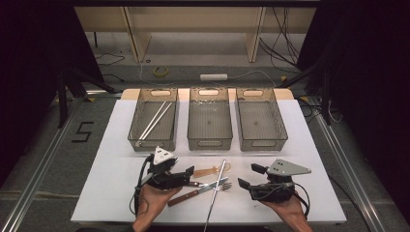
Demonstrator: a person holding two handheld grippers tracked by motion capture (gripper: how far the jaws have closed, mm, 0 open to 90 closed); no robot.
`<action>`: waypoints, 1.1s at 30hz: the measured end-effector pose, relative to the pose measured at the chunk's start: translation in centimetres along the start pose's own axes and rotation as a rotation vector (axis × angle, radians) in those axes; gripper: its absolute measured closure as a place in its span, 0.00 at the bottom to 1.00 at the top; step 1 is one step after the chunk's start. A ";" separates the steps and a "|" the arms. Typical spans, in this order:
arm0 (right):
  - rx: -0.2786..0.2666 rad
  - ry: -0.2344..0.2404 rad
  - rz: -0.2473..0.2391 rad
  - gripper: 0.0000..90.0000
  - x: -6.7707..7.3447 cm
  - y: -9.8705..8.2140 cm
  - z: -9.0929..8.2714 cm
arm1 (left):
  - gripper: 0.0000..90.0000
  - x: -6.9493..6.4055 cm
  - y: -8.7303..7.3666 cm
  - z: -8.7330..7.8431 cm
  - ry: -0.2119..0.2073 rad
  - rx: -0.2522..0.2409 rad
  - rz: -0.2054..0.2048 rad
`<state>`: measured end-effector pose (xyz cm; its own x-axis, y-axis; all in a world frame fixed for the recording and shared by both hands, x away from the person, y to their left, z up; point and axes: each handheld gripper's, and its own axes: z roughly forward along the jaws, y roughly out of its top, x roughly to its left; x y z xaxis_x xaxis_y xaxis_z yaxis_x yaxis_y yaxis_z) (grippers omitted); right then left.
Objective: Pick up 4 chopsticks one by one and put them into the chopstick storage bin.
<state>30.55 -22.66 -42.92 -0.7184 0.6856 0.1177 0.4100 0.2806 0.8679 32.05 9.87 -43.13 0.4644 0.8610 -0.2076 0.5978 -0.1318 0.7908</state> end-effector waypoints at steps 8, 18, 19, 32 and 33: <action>-0.002 0.002 0.000 0.33 0.0 -0.1 -0.1 | 0.28 -2.7 -1.3 0.4 -0.011 -0.008 0.025; 0.000 0.006 -0.001 0.33 0.0 -0.1 -0.1 | 0.28 -4.8 -3.1 1.1 -0.004 0.002 0.036; 0.001 0.006 -0.002 0.33 0.0 -0.1 -0.1 | 0.28 -5.0 -3.2 1.2 -0.005 0.005 0.035; 0.004 0.010 -0.002 0.33 0.0 -0.1 0.0 | 0.31 -7.3 -4.7 2.6 -0.022 0.081 0.097; 0.005 0.009 -0.002 0.33 0.0 -0.1 0.0 | 0.32 -7.3 -4.7 2.7 -0.023 0.084 0.097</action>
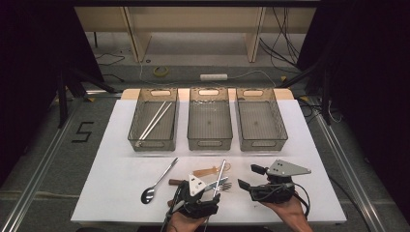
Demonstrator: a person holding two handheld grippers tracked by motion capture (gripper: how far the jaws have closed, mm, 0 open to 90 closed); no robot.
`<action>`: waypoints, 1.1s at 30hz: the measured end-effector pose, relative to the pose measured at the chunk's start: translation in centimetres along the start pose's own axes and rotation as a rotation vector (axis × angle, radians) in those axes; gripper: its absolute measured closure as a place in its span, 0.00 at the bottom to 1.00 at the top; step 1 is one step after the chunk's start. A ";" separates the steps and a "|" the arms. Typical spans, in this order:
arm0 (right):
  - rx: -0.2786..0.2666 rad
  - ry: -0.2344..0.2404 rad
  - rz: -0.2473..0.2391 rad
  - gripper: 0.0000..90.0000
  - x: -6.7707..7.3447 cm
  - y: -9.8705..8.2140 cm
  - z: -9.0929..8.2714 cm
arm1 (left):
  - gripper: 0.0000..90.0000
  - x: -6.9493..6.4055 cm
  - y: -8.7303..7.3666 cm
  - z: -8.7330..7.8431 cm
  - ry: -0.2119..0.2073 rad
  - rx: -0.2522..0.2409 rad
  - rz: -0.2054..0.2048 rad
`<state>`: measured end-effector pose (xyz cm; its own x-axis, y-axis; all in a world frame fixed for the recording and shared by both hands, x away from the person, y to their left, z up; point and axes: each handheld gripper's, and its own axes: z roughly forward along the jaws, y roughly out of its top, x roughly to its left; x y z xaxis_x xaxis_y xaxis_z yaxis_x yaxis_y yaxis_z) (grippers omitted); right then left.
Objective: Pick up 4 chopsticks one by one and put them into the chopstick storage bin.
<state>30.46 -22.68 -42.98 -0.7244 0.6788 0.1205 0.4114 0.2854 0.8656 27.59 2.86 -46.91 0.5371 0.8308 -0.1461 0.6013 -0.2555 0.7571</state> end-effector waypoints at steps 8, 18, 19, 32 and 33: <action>0.000 0.002 -0.001 0.33 0.0 0.0 0.0 | 0.43 -0.4 -0.4 0.9 -0.009 0.029 0.008; 0.001 0.001 -0.001 0.33 0.0 0.0 0.0 | 0.58 -1.0 -0.7 1.9 -0.005 0.059 0.034; -0.002 0.002 -0.002 0.33 0.0 0.0 0.0 | 0.59 -1.0 -0.7 2.0 -0.002 0.064 0.038; 0.000 0.003 -0.003 0.33 0.0 0.0 0.0 | 0.73 -0.8 -0.7 2.7 0.008 0.084 0.059; 0.002 0.002 -0.002 0.33 0.0 0.0 0.0 | 0.74 -0.8 -0.7 2.7 0.010 0.080 0.059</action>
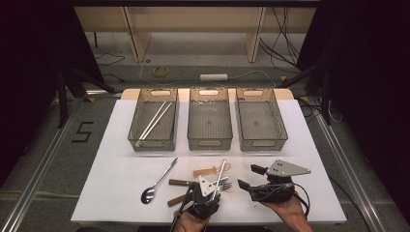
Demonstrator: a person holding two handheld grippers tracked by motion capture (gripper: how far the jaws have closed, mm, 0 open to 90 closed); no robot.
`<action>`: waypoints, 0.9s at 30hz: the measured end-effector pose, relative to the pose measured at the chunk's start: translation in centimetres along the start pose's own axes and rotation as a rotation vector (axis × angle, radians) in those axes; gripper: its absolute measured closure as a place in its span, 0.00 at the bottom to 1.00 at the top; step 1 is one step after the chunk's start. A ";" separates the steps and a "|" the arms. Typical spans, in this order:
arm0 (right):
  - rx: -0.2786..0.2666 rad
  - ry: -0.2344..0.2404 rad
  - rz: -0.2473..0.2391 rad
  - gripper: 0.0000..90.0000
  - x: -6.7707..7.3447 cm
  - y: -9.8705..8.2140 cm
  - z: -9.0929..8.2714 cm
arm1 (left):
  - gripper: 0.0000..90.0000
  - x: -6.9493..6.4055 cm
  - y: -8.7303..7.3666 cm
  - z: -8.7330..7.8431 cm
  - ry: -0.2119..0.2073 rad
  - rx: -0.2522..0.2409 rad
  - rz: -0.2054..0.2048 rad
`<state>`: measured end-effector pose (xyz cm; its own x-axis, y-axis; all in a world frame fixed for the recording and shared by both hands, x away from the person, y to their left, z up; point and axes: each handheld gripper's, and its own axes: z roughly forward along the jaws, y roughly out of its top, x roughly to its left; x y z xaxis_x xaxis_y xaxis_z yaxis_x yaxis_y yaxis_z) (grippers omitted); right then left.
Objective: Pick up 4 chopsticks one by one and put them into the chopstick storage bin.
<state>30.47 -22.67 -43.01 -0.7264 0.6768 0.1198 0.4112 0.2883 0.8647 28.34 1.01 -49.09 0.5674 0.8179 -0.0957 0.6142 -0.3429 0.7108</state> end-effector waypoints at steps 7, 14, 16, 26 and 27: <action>0.001 0.011 -0.008 0.33 0.0 0.0 0.1 | 0.78 0.0 0.2 0.3 0.008 -0.002 0.007; -0.002 0.010 -0.003 0.33 0.0 0.0 0.0 | 0.84 0.1 0.3 0.4 0.022 0.004 0.020; -0.001 0.011 -0.005 0.33 0.0 0.0 0.0 | 0.86 0.1 0.4 0.4 0.024 0.008 0.025; 0.001 0.011 -0.005 0.33 0.0 0.0 0.0 | 0.90 0.3 0.4 0.4 0.019 0.001 0.014; 0.001 0.011 -0.005 0.33 0.0 0.0 0.1 | 0.90 0.3 0.4 0.4 0.019 0.000 0.011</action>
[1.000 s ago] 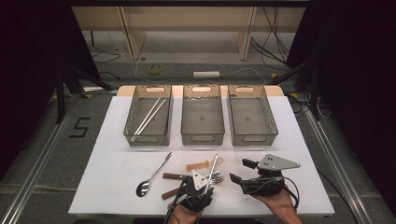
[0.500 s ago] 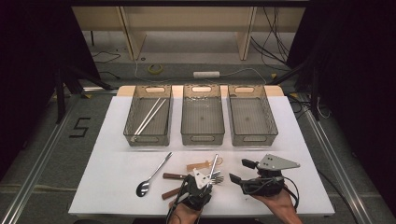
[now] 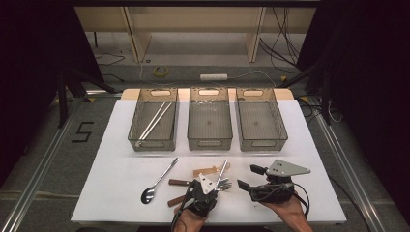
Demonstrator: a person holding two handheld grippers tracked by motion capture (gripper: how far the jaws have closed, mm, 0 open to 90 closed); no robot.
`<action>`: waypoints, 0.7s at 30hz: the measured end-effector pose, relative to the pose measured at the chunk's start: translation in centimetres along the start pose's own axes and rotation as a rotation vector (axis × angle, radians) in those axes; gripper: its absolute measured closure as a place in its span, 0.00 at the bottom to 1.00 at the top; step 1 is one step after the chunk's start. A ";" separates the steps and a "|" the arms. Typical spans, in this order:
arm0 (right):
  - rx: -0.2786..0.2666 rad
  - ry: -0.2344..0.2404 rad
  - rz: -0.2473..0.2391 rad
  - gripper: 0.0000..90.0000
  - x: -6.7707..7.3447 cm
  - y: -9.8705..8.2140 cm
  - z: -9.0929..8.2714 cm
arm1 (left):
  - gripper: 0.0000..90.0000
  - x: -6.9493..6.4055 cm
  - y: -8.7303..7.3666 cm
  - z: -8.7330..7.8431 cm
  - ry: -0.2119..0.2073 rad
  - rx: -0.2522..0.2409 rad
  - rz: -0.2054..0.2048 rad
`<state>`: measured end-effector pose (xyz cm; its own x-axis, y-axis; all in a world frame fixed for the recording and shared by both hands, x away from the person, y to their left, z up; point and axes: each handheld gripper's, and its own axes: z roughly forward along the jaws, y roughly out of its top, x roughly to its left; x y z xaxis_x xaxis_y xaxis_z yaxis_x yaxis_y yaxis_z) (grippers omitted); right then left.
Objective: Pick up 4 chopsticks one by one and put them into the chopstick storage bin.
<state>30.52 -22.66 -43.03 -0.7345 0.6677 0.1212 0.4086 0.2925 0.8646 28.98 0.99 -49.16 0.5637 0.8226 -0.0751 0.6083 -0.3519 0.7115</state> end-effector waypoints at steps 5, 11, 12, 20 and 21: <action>0.000 0.000 -0.001 0.33 0.0 0.0 0.0 | 0.92 0.3 0.0 0.0 -0.002 -0.008 -0.031; 0.000 0.005 -0.004 0.33 0.0 0.0 0.0 | 0.94 0.6 0.1 -0.1 -0.005 -0.015 -0.044; 0.000 0.004 -0.004 0.33 0.0 0.0 0.0 | 0.94 0.6 0.1 -0.1 -0.003 -0.018 -0.044; -0.002 0.004 -0.005 0.33 0.0 0.0 0.0 | 0.94 0.7 0.3 -0.4 -0.031 -0.034 -0.036; -0.002 0.005 -0.005 0.33 0.0 0.0 0.0 | 0.94 0.8 0.4 -0.5 -0.038 -0.035 -0.034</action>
<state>30.50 -22.67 -43.01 -0.7391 0.6629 0.1195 0.4038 0.2940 0.8663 29.37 1.70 -48.63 0.5647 0.8157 -0.1255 0.6075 -0.3079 0.7322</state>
